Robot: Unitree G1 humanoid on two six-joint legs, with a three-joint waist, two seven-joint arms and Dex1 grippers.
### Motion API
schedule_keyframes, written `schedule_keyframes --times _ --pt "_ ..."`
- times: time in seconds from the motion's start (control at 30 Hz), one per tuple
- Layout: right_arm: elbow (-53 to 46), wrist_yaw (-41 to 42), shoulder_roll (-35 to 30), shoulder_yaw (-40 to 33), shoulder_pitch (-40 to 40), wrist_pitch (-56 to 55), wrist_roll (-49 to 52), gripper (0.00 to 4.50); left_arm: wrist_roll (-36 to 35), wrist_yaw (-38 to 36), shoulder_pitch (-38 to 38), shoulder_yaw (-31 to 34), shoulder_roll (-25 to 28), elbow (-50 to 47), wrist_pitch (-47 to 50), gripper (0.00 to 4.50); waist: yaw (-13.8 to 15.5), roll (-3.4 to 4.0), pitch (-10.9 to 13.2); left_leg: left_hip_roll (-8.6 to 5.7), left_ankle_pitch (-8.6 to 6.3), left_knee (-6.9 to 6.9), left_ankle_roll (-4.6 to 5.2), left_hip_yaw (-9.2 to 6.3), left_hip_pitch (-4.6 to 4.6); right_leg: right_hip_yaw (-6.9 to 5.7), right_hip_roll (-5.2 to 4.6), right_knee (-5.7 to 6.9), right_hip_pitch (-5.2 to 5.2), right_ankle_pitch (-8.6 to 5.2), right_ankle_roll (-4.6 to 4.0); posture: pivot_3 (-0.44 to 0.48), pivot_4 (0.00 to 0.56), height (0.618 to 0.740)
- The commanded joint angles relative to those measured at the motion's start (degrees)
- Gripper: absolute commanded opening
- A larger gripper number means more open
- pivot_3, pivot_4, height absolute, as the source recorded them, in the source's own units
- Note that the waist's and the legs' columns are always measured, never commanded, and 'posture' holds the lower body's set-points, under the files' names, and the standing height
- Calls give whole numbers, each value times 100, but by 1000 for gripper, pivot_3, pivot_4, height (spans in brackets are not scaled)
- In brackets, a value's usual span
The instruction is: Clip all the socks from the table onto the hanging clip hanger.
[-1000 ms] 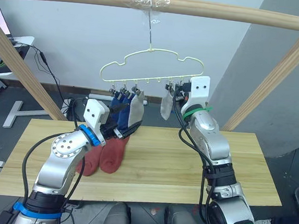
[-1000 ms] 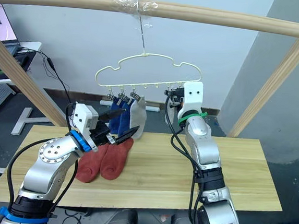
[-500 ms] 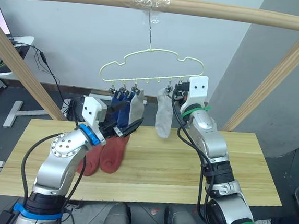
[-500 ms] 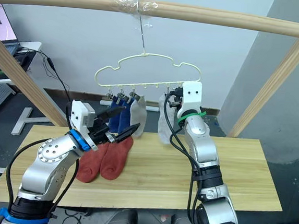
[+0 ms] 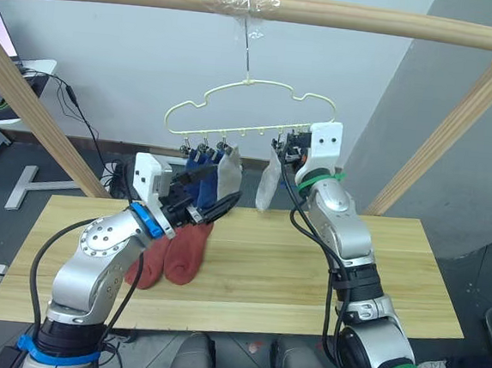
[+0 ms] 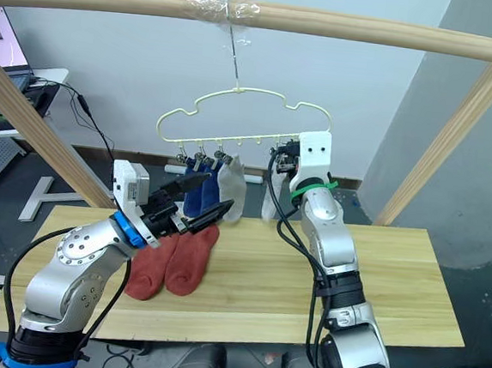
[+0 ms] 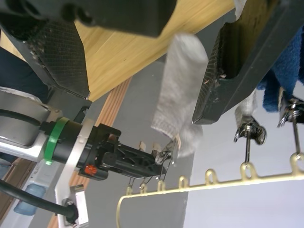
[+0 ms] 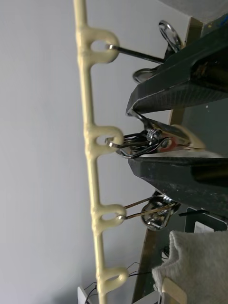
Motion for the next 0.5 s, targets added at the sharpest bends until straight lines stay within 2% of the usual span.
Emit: schedule_keyframes --times 0.03,0.5 --pt "-153 82 90 9 -148 -95 40 1389 -74 22 -15 118 27 -221 -26 3975 1 0 0 0 0 0 0 0 0 0 0 0 0 0 0 -2 171 740" --pt "-110 116 130 -59 -116 31 -32 1389 -13 61 58 79 18 -317 -41 3975 32 0 0 0 0 0 0 0 0 0 0 0 0 0 0 5 173 740"
